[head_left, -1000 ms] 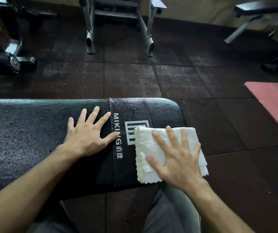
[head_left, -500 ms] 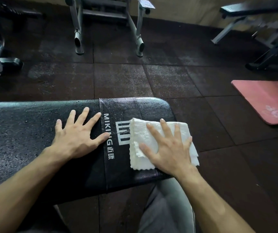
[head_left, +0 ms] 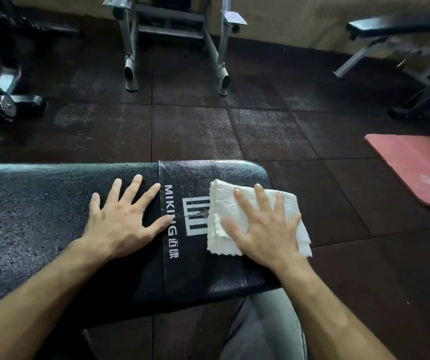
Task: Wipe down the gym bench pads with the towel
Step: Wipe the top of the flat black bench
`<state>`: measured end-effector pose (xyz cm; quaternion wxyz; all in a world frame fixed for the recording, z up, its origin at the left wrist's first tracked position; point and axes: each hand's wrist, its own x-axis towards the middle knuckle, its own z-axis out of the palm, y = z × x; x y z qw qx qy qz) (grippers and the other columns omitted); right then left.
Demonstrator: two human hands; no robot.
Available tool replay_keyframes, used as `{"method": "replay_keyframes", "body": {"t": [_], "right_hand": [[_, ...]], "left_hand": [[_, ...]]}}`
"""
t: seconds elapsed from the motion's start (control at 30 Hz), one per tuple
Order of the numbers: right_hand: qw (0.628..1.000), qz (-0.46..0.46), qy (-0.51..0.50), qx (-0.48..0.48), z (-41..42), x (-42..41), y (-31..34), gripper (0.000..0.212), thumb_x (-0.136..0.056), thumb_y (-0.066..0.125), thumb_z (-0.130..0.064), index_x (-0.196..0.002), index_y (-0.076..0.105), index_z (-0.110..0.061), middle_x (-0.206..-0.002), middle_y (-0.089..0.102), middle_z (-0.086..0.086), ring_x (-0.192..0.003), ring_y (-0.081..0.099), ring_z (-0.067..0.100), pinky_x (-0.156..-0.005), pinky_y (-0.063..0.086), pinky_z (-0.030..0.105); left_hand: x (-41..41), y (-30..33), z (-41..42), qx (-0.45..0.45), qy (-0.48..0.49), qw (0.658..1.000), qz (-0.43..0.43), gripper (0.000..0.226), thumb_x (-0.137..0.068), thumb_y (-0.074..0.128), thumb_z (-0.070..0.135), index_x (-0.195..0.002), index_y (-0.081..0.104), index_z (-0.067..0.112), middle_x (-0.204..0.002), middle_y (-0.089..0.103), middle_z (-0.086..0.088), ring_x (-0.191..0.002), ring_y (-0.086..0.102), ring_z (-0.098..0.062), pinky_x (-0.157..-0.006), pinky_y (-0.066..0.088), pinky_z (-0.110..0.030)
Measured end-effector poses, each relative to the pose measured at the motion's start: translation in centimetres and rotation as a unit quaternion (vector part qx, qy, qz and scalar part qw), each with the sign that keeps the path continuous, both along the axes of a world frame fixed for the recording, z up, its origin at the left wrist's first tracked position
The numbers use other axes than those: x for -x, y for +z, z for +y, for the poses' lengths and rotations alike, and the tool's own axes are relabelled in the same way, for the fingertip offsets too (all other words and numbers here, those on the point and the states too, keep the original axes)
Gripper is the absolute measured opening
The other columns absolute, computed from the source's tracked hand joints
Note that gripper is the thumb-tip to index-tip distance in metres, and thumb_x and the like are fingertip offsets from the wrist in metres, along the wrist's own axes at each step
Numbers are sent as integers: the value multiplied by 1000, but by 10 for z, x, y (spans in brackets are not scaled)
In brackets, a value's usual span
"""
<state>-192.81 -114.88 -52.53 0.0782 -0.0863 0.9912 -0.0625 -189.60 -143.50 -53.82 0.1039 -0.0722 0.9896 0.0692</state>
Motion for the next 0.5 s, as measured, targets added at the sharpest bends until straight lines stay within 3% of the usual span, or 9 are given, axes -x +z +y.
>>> {"method": "replay_keyframes", "body": {"t": [0.17, 0.27, 0.37, 0.5], "right_hand": [[999, 19, 39, -33, 5, -28, -5, 82, -81, 9, -90, -154, -2, -56, -170, -11, -7, -154, -12, 39, -110, 7, 78], [999, -12, 32, -13, -2, 6, 1, 82, -82, 18, -91, -154, -2, -58, -169, -12, -9, -154, -12, 37, -111, 7, 78], [999, -23, 33, 1, -17, 35, 3, 81, -85, 21, -89, -155, 0, -55, -170, -9, -7, -154, -13, 39, -110, 2, 79], [998, 5, 61, -11, -11, 3, -6, 80, -83, 11, -90, -154, -6, -56, -168, -16, -8, -153, -19, 38, -112, 0, 78]], "left_hand": [[-3, -4, 1, -3, -4, 1000, 8, 95, -65, -2, 94, -150, -10, 54, -164, -16, 11, -151, -12, -25, -118, -1, -61], [0, -2, 0, -7, -1, 1000, 4, 96, -62, -5, 94, -150, -11, 54, -164, -18, 11, -151, -13, -24, -118, -2, -61], [1, 2, 2, -12, 1, 1000, -13, 93, -67, 1, 94, -149, -13, 53, -163, -21, 12, -150, -18, -24, -118, -5, -60], [-4, 4, 2, -14, -2, 1000, -17, 87, -74, 11, 90, -150, -12, 54, -162, -23, 12, -150, -19, -23, -118, -7, -59]]}}
